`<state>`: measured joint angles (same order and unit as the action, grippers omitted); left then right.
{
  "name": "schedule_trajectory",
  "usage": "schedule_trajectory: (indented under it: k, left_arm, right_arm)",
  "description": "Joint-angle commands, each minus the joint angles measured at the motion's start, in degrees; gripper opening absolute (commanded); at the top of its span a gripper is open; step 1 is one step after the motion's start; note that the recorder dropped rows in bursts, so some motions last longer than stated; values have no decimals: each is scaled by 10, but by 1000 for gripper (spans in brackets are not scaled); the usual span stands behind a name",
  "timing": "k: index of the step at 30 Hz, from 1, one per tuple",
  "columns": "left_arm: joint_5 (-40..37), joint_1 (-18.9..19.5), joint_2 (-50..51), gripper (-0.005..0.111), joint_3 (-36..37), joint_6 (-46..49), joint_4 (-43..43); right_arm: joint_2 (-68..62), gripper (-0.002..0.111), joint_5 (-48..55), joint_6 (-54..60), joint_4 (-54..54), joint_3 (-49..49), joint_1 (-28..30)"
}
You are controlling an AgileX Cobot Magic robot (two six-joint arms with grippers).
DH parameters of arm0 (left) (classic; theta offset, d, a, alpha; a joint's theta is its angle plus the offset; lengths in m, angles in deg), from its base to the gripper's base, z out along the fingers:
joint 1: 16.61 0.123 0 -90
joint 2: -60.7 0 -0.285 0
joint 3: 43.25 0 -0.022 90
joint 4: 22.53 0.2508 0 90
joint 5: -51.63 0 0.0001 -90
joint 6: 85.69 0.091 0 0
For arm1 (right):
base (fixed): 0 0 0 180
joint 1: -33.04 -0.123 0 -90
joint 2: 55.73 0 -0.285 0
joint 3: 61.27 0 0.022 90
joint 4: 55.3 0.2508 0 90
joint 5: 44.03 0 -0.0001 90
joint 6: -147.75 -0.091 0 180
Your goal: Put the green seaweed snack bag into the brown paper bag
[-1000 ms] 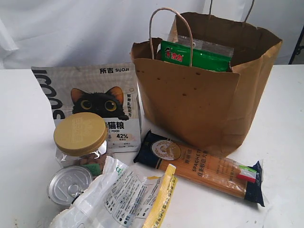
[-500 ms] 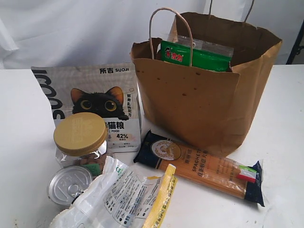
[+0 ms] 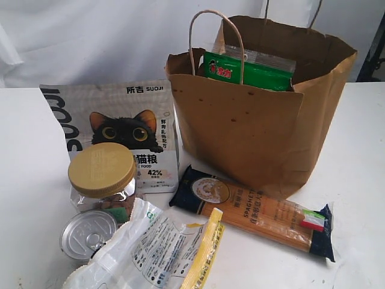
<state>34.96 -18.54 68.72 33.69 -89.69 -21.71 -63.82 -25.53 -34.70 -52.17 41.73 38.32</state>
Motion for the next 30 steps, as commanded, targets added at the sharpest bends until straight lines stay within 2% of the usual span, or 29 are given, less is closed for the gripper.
schedule_trajectory:
  k: [1,5,30]
  left_arm:
    - [5,-3,-2,1,3,-1,0]
    - [5,-3,-2,1,3,-1,0]
    - [5,-3,-2,1,3,-1,0]
  right_arm:
    - [3,0,5,28,5,-2,4]
    - [3,0,13,62,5,-2,4]
    - [3,0,13,57,5,-2,4]
